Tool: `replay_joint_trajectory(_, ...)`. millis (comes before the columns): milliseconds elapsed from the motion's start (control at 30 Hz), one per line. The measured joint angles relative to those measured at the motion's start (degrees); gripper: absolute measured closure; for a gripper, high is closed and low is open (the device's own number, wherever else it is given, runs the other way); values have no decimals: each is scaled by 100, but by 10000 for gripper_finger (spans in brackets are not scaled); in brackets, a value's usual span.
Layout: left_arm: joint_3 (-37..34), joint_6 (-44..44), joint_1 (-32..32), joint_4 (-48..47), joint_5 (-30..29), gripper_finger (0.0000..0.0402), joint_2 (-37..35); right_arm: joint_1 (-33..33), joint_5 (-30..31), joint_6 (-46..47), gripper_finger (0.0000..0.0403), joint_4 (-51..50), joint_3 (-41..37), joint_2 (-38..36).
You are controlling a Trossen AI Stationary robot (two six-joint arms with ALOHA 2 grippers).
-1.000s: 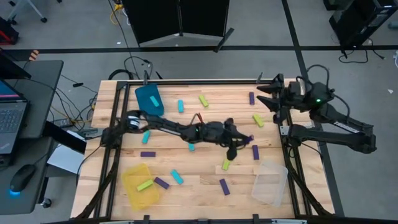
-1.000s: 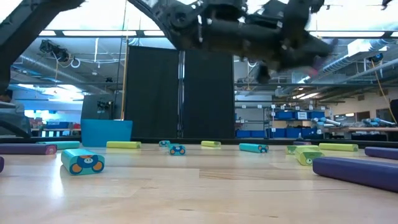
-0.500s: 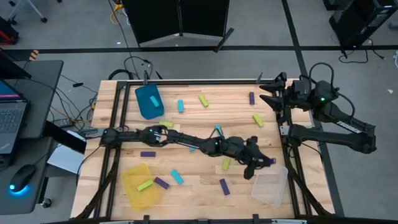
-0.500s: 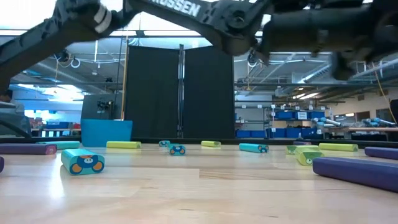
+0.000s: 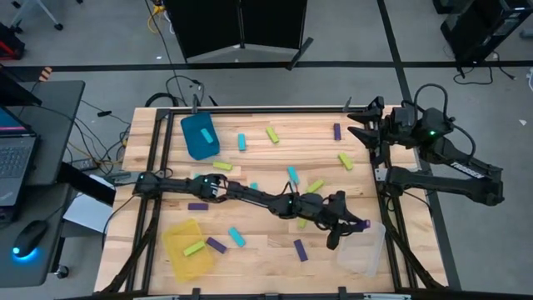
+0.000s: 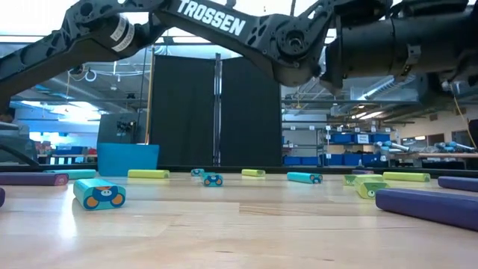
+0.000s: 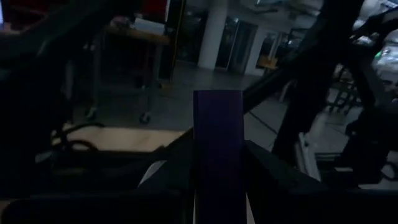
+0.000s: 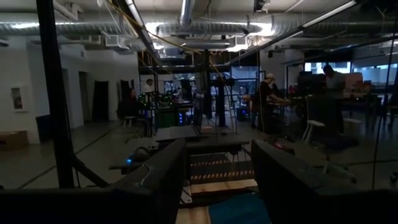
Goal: Sort blocks
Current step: Put the purple block into the transparent bin
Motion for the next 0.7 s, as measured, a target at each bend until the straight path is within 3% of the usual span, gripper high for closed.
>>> replay_joint_trajectory(333, 95, 82, -83, 1372, -78, 295, 511, 0, 22, -20, 209, 95, -4, -2)
replay_joint_trajectory(700, 128, 1058, -185, 1330, -267, 295, 523, 0, 41, -22, 209, 291, -4, 0)
